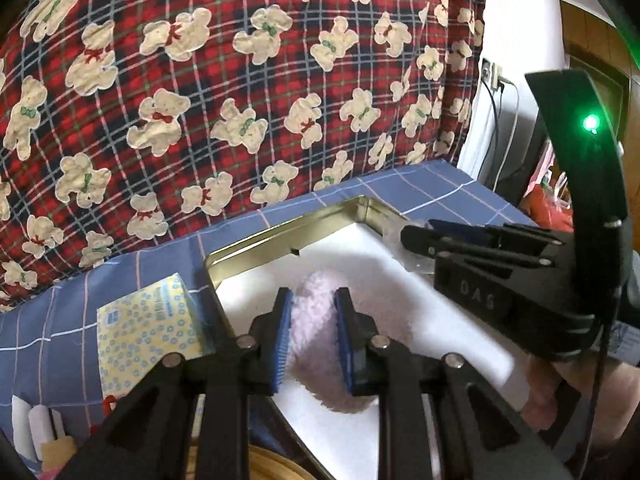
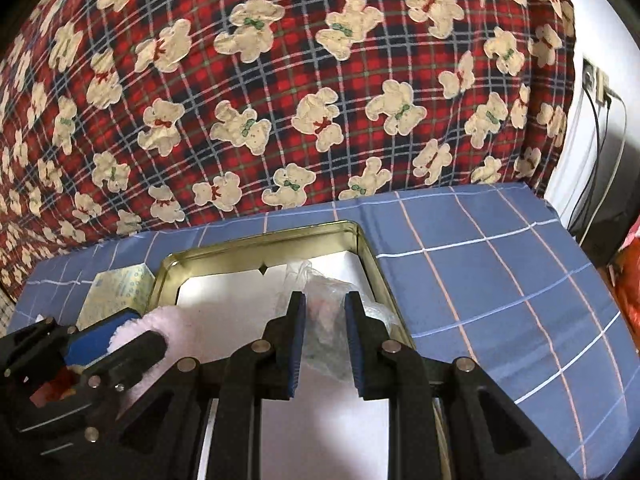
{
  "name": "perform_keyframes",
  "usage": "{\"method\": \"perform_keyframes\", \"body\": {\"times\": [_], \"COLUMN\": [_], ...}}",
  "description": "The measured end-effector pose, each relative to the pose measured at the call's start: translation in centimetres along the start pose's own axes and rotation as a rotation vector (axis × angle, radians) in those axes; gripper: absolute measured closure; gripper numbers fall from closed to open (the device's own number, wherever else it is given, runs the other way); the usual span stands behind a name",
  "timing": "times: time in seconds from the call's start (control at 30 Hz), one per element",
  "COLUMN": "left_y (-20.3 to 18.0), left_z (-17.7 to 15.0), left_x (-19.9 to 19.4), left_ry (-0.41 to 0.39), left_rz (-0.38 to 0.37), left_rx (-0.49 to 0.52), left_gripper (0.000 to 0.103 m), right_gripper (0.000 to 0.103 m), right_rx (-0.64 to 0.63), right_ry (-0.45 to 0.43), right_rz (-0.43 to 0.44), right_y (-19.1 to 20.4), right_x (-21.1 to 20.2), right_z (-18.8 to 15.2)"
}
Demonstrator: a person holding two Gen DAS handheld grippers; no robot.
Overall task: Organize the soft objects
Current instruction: 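Open both tools to drop the puff and bag into the tray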
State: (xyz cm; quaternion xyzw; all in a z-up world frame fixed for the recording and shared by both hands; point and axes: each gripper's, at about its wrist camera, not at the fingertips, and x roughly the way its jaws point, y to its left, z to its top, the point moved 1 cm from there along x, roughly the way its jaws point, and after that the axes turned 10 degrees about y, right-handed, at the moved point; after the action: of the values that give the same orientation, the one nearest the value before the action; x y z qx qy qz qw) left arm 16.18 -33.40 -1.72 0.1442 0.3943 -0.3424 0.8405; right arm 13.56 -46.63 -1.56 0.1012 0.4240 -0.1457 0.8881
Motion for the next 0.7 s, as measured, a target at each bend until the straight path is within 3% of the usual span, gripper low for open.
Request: {"method": "perform_keyframes", "body": {"times": [0.17,0.33,0.4,0.53,0.7], "left_y": [-0.1,0.0,0.0,0.3,0.9], "left_z": [0.3,0.5,0.6,0.6,0.7], "left_x": [-0.3,-0.6,-1.0,-1.7,-2.4], "left_ry": [-0.011,-0.023,-0.038,-0.075,-0.097], "left_rz": [0.004,0.012,0.010,0.039,0.054], "left_rx": [0.015,0.008,0.010,0.003,-0.021], "left_gripper": [0.082,0.074,0.073,0.052,0.050], "right_gripper": [0.081,0.080,0.074,0.069,0.061], "right_rx": [-0.021,0.003,0.008,0.036,0.051], "right_ry": [0.012,0.012,0.012,0.001,-0.009], "right_rz": [-0.006,0.007,-0.004,0.003,0.011], "right_y": [0.5,-0.1,-0.2,-0.7,-0.9], "right_x": [0.2,0.1,0.1,-0.1,-0.4], "right_z": [-0.1,0.0,0.0,0.2,0.3]}}
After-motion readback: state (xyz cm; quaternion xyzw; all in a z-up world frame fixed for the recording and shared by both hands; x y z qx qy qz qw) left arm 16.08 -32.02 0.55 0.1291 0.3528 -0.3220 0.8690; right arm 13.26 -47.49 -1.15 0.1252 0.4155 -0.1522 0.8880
